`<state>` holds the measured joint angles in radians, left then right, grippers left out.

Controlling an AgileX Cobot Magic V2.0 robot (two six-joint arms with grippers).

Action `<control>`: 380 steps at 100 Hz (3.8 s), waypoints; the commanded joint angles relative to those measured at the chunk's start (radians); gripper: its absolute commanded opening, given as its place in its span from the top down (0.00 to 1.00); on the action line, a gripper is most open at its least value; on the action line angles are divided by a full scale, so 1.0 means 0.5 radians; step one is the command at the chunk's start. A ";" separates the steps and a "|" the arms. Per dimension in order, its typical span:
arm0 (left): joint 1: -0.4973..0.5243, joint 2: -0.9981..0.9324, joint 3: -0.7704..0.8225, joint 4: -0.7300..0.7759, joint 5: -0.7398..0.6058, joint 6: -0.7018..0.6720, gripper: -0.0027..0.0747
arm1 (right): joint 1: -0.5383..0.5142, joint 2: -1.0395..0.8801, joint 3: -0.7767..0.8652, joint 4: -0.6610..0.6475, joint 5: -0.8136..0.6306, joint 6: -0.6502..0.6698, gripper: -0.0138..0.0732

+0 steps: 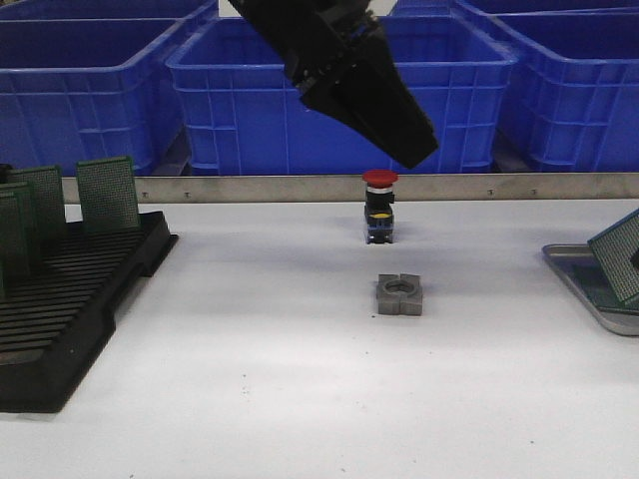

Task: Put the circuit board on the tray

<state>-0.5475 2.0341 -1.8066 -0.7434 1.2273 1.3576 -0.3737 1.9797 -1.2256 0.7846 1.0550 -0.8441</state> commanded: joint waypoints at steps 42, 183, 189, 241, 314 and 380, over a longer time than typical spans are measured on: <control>-0.012 -0.111 -0.064 -0.127 0.078 -0.002 0.23 | -0.019 -0.090 -0.056 -0.002 -0.023 0.077 0.38; 0.728 -1.429 0.958 0.100 -1.307 -0.773 0.23 | 0.670 -1.404 0.197 -0.242 -0.852 0.280 0.31; 0.781 -1.582 1.158 0.051 -1.483 -0.772 0.23 | 0.683 -1.481 0.291 -0.242 -0.971 0.280 0.31; 0.896 -2.774 2.354 -0.249 -2.138 -0.772 0.23 | 0.682 -2.556 1.249 -0.242 -1.716 0.272 0.31; 0.896 -3.489 2.908 -0.311 -2.245 -0.772 0.23 | 0.679 -3.400 1.768 -0.040 -1.741 0.285 0.34; 0.896 -3.489 2.908 -0.311 -2.245 -0.772 0.99 | 0.679 -3.400 1.768 -0.031 -1.805 0.285 0.92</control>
<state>-0.1012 0.2823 -0.3261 -0.8775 0.1590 0.9837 -0.0325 0.2720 -0.3174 0.7512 0.2240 -0.6999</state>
